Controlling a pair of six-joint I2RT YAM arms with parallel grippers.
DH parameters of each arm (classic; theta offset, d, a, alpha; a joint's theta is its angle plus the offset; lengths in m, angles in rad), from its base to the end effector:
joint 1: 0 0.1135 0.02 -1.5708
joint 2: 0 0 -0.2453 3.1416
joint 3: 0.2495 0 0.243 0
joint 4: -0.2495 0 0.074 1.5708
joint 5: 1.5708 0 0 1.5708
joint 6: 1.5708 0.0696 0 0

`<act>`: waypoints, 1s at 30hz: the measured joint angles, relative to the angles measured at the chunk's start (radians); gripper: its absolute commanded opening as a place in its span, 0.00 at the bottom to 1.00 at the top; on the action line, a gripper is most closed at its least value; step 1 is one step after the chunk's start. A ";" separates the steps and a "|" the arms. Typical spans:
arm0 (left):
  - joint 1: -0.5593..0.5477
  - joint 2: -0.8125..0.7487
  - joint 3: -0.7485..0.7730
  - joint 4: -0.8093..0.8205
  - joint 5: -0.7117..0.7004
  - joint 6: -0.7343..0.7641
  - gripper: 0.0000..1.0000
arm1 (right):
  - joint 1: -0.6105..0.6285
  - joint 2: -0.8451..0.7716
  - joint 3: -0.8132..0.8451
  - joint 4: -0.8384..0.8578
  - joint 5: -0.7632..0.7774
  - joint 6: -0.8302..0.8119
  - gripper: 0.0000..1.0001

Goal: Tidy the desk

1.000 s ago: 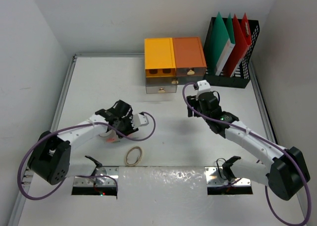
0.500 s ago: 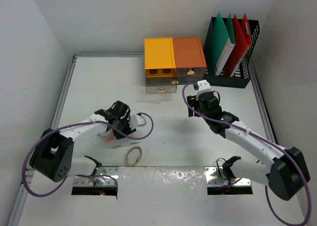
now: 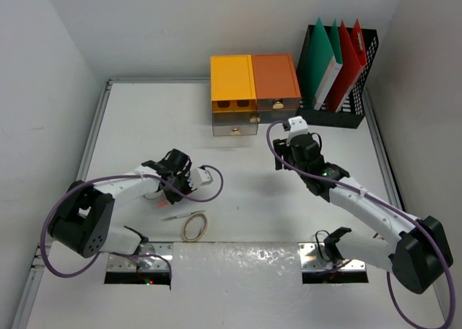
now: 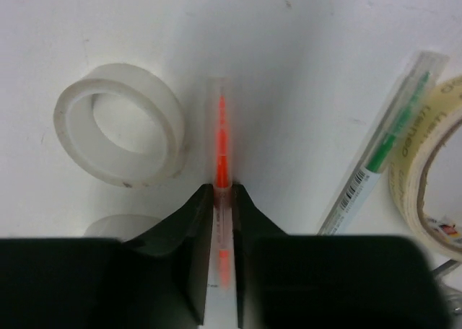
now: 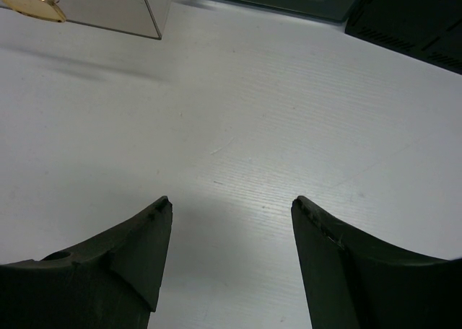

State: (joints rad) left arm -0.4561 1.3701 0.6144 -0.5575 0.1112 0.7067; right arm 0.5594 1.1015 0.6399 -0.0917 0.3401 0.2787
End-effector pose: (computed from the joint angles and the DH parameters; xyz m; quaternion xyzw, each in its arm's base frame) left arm 0.1942 -0.1039 0.0976 0.5498 0.8236 -0.0387 0.1341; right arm 0.2373 0.1212 0.2078 -0.0388 0.8638 0.0603 0.4987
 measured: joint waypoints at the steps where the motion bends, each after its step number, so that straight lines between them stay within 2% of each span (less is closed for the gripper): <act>1: 0.000 0.000 0.004 0.002 0.003 -0.004 0.00 | 0.000 -0.003 0.000 0.000 0.000 -0.001 0.65; 8: 0.000 -0.009 0.006 0.002 0.038 -0.005 0.00 | 0.000 -0.019 0.000 0.000 0.006 -0.011 0.66; 14: 0.000 -0.060 0.049 -0.104 0.116 -0.033 0.00 | 0.000 -0.022 -0.001 0.001 0.013 -0.011 0.65; 22: -0.005 -0.127 0.355 -0.175 0.203 -0.138 0.00 | 0.000 -0.032 -0.013 0.007 0.019 -0.010 0.65; 27: 0.003 0.001 0.682 -0.148 0.256 -0.315 0.00 | 0.000 -0.031 -0.010 0.001 0.015 -0.008 0.65; 30: 0.041 0.115 0.852 -0.081 0.370 -0.494 0.00 | -0.001 -0.031 0.006 -0.014 0.006 -0.005 0.65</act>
State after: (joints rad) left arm -0.4149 1.4853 1.4662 -0.6388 0.4808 0.2127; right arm 0.5587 1.0702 0.6460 -0.1062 0.3458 0.2733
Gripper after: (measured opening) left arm 0.064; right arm 0.653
